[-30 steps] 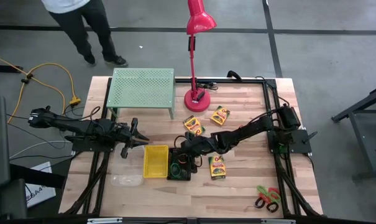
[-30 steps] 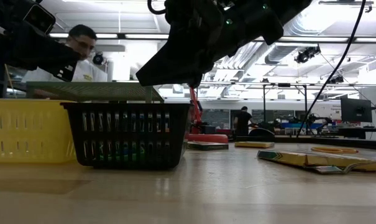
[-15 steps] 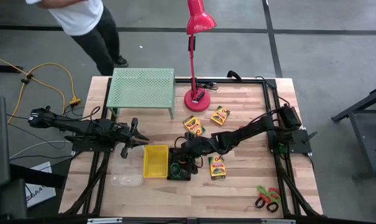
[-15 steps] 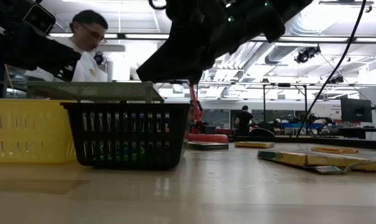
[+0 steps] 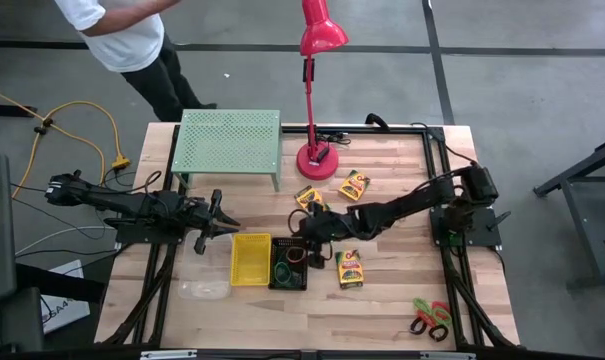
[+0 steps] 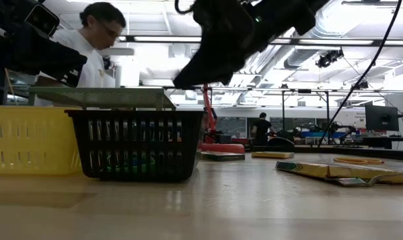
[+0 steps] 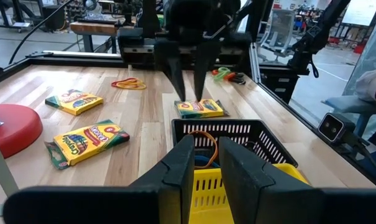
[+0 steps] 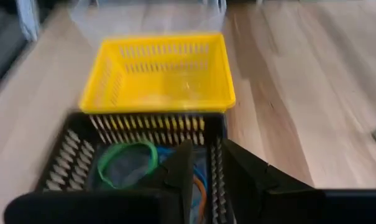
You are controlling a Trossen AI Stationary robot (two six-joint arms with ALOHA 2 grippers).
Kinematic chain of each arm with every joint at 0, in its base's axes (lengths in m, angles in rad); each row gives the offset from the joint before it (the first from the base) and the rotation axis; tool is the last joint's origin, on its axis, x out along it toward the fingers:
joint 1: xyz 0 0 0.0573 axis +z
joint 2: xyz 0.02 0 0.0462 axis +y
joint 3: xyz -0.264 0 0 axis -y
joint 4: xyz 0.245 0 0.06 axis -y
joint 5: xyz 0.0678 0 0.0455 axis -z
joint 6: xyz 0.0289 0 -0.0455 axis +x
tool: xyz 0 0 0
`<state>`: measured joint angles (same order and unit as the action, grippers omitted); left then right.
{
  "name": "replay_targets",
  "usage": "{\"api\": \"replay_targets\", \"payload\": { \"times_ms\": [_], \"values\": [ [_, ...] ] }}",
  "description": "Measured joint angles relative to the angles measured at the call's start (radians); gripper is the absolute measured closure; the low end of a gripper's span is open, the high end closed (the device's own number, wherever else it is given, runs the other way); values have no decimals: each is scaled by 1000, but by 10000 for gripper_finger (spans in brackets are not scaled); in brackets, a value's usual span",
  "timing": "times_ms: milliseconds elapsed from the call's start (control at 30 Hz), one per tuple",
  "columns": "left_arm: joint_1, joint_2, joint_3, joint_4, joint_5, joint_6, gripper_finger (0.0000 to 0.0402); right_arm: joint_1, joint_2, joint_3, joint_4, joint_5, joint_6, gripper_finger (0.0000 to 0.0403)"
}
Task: Pick & Place Office Desk Supplies
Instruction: Put the yellow rubber band into the black bin
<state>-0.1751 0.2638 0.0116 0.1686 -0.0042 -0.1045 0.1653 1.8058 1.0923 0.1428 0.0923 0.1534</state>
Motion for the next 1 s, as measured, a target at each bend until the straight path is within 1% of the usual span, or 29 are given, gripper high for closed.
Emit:
{"api": "replay_targets", "payload": {
  "times_ms": [100,167,400,533,733,800,867,1000],
  "values": [
    [0,0,0,1,0,0,330,-6,-23,-35,-20,-25,9,328],
    [0,0,0,3,0,0,330,-11,-32,-39,7,-48,19,328],
    [0,0,0,4,0,0,330,-4,-60,-48,-33,-68,62,328],
    [0,0,0,4,0,0,330,0,-63,-49,-12,-71,55,328],
    [0,0,0,5,0,0,330,-24,-74,-48,-13,-81,56,328],
    [0,0,0,4,0,0,330,-42,-76,-48,-23,-124,61,328],
    [0,0,0,4,0,0,330,-67,-76,-67,-9,-191,84,328],
    [0,0,0,5,0,0,330,-138,-76,-182,146,-293,173,329]
  ]
}}
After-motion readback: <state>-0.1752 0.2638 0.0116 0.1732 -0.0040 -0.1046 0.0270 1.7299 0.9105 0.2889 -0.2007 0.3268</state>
